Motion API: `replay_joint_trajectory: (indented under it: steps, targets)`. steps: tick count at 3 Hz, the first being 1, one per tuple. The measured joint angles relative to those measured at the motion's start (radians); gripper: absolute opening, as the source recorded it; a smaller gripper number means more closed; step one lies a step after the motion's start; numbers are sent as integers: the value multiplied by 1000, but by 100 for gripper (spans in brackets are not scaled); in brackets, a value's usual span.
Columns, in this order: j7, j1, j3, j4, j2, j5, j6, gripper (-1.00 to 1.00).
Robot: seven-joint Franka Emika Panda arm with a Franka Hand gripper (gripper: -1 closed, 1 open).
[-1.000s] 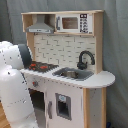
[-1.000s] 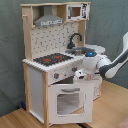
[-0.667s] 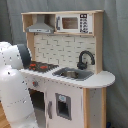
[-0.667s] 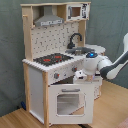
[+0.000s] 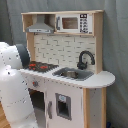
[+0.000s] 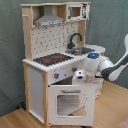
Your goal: Play with the kitchen
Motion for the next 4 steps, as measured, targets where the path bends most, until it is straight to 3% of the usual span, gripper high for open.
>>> replay_joint_trajectory:
  steps: [1, 2, 3, 4]
  targets:
    - [86, -3, 41, 16, -27, 0, 14, -100]
    - [112, -26, 48, 86, -96, -1, 3, -100]
    - [112, -33, 43, 123, -193, -2, -27, -100]
    - [112, -33, 41, 130, -215, -2, -37, -100]
